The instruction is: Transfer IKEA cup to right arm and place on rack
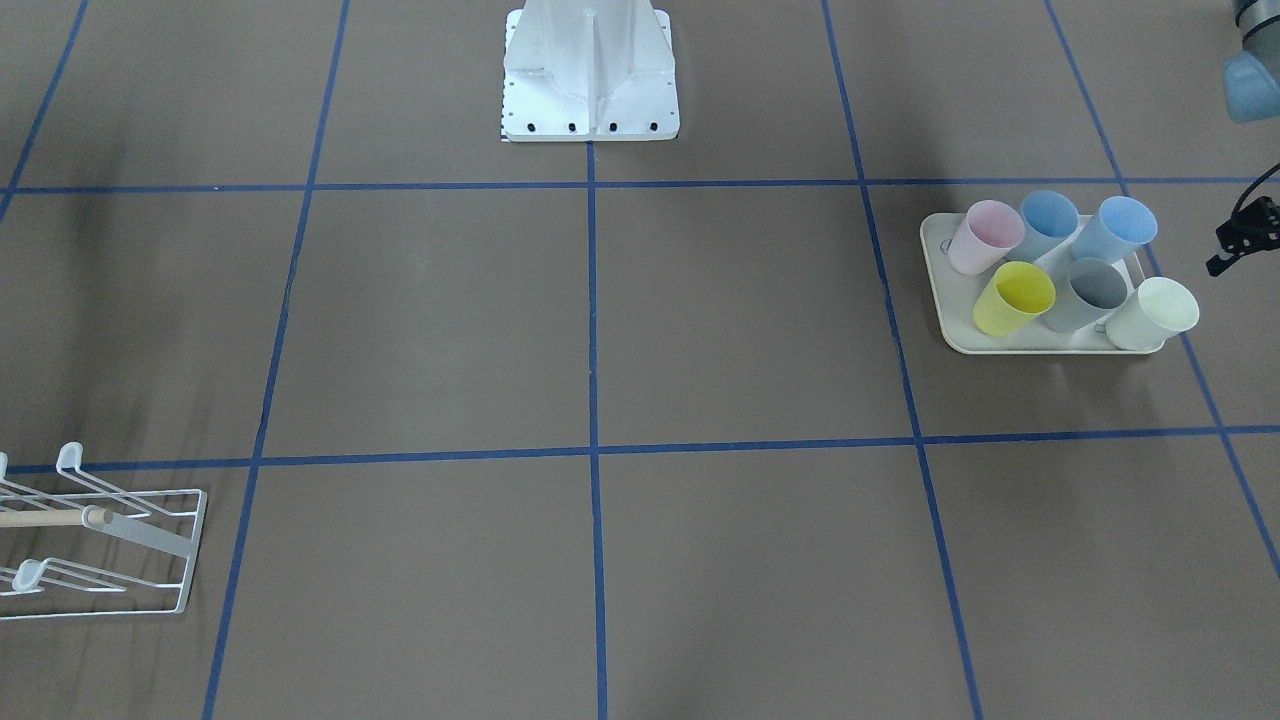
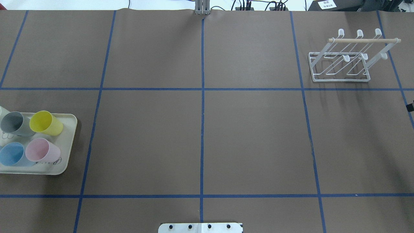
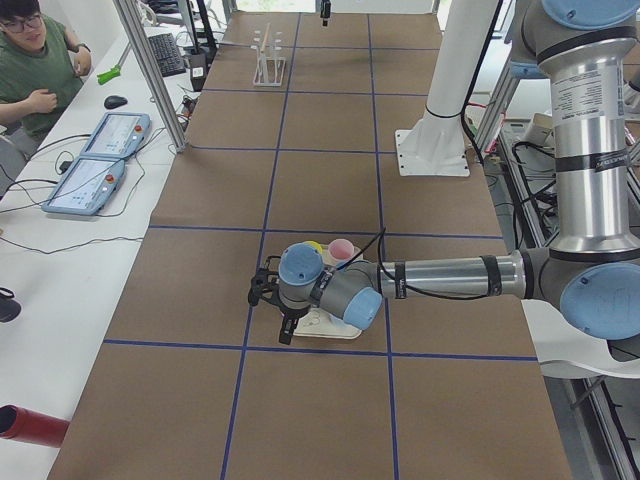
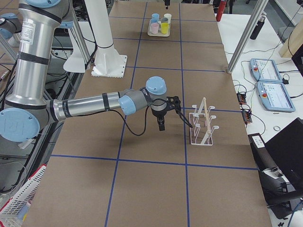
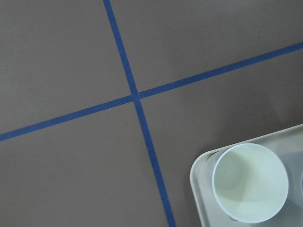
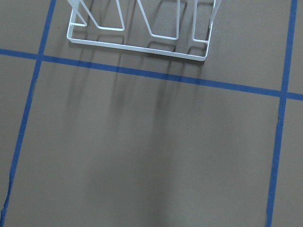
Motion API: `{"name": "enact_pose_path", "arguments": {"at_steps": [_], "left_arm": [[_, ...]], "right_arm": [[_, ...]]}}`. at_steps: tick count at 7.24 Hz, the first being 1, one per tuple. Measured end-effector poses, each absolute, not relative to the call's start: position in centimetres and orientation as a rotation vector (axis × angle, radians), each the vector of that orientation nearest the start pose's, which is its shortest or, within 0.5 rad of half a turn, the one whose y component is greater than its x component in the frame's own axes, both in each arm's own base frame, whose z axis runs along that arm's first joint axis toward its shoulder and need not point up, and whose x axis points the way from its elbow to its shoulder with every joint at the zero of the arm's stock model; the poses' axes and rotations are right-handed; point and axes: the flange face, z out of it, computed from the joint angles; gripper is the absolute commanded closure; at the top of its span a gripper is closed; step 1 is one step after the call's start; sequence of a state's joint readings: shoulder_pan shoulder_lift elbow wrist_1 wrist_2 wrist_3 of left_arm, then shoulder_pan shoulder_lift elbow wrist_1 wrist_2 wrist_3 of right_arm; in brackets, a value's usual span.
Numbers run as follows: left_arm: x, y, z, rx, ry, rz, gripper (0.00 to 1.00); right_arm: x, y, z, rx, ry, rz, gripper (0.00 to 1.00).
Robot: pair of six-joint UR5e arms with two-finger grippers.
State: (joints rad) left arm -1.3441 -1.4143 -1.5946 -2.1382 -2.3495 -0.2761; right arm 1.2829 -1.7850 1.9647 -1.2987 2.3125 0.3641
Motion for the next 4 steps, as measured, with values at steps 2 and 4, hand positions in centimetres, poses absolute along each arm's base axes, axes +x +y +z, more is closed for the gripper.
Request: {"name": "enact_pose_path", "arguments": {"at_steps": [2, 4], "left_arm": [[4.7, -44.8, 66.0, 0.172, 0.853, 0.073, 0.0], [5.4, -45.8, 66.5, 0.153, 0.854, 0.058, 0.0]], "right_arm": [[-5.7, -41.9, 53.0, 0.176, -0.829, -0.098, 0.0], [-5.7, -41.8, 53.0, 0.175, -0.83, -0.099, 0.0]]}}
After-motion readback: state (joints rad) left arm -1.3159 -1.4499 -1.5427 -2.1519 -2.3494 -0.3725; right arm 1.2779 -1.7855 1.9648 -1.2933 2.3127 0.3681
